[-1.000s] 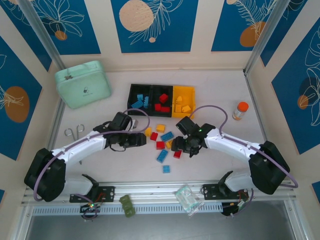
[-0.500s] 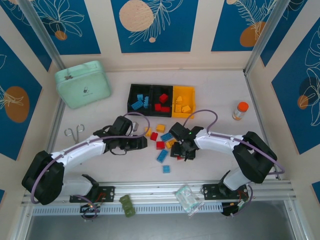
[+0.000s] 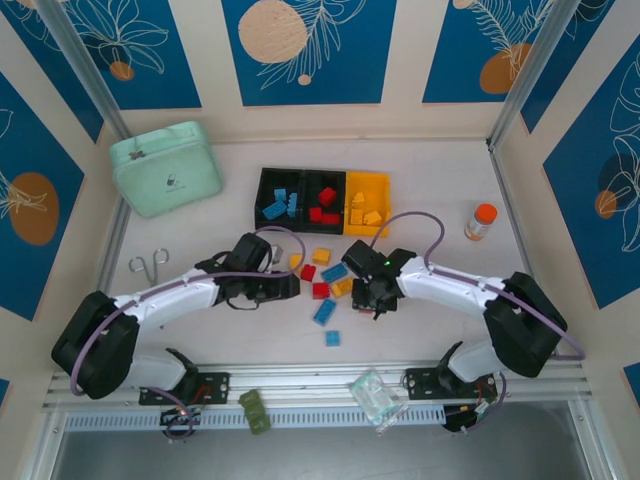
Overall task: Sort the legos into containers by color
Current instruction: Pick up the lego from the bottom-center of the table, then place the lego in the container.
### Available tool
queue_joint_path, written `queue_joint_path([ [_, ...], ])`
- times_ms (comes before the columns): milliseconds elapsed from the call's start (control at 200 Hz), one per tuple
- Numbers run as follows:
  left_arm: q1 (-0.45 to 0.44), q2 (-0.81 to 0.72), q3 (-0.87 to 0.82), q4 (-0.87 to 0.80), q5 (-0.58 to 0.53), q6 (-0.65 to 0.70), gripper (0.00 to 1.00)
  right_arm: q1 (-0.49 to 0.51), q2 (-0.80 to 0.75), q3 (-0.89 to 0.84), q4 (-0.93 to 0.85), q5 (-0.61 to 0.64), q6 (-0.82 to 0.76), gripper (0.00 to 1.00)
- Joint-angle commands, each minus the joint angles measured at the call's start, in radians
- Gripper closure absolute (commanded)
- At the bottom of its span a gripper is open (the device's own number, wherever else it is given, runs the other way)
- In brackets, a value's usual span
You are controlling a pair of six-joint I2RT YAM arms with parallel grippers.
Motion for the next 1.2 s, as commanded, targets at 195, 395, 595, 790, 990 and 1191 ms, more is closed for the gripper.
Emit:
queue_joint_path([
  [195,-0.023,-0.033,0.001,0.111,0.008,-0.072,0.40,-0.080,-0.043,0.221,-0.071,-0.025,-0.164,0.76],
  [395,-0.022,-0.085,-0.004,0.060,-0.047,-0.080,0.40,-0.154,0.139,0.457,-0.046,-0.098,-0.275,0.76],
  [595,-0.008,-0.138,0.007,0.020,-0.092,-0.087,0.39,-0.202,0.364,0.705,-0.050,-0.159,-0.322,0.75],
  [790,0.048,-0.149,0.054,-0.010,-0.080,-0.071,0.37,-0.238,0.572,0.921,-0.079,-0.204,-0.330,0.75],
  [990,0.074,-0.111,0.098,-0.026,-0.053,-0.056,0.37,-0.265,0.757,1.134,-0.142,-0.222,-0.330,0.74],
  [1191,0.076,-0.110,0.076,-0.018,-0.050,-0.075,0.37,-0.286,0.891,1.299,-0.197,-0.227,-0.328,0.71],
])
